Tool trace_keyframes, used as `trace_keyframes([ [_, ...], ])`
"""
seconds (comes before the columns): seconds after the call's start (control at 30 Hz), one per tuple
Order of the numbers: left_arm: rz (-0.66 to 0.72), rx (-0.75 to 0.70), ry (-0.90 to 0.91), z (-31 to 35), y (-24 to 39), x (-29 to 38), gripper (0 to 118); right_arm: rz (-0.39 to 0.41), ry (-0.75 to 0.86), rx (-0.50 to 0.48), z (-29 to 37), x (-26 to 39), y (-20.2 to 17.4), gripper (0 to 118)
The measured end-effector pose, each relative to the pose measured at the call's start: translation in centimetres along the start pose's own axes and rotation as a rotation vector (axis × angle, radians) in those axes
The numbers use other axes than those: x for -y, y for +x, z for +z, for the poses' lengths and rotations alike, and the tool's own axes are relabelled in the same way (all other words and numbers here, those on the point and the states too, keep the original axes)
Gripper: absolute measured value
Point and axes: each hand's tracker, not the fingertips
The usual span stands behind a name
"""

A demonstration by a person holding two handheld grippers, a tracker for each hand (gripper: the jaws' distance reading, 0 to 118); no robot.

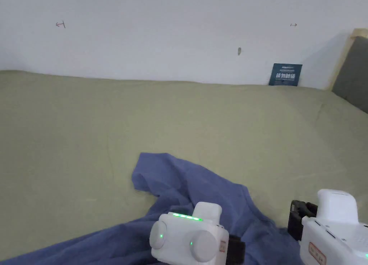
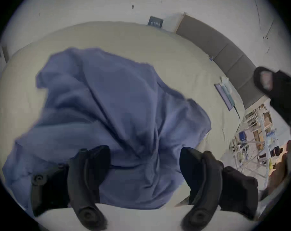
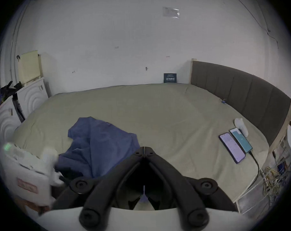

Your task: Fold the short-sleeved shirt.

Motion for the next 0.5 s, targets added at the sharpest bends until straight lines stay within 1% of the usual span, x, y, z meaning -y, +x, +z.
trace_keyframes([
  [0.1,0.043,-0.058,0.072,4.6,-2.5,-0.9,92,0.042,0.004,-0.042,-0.2,-0.4,-2.0,0],
  [0.2,0.17,-0.083,0.118,9.0,-7.2,-0.2,90,0.066,0.009,-0.103,-0.4,-0.6,-4.4,0],
  [0.23,0.2,-0.102,0.119,10.0,-8.7,0.3,87,0.072,0.009,-0.124,-0.5,-0.5,-5.1,0],
  [0.27,0.222,-0.137,0.12,10.9,-10.4,1.2,80,0.076,0.005,-0.143,-0.7,-0.4,-6.0,0],
  [0.3,0.236,-0.177,0.114,11.3,-11.9,2.0,61,0.081,-0.001,-0.161,-0.9,-0.3,-6.8,0],
  [0.33,0.25,-0.229,0.098,11.6,-13.2,3.0,6,0.09,-0.008,-0.181,-1.1,-0.1,-7.6,0],
  [0.37,0.295,-0.259,0.082,11.6,-14.6,4.1,0,0.096,-0.015,-0.193,-1.3,0.3,-8.5,0],
  [0.4,0.335,-0.308,0.056,11.6,-15.8,5.4,0,0.105,-0.026,-0.211,-1.5,0.6,-9.3,0],
  [0.47,0.368,-0.256,-0.004,11.4,-17.6,7.2,0,0.132,-0.047,-0.241,-1.9,1.1,-10.8,0],
  [0.5,0.408,-0.263,-0.002,11.6,-18.4,8.1,0,0.152,-0.053,-0.254,-2.1,1.4,-11.5,0],
])
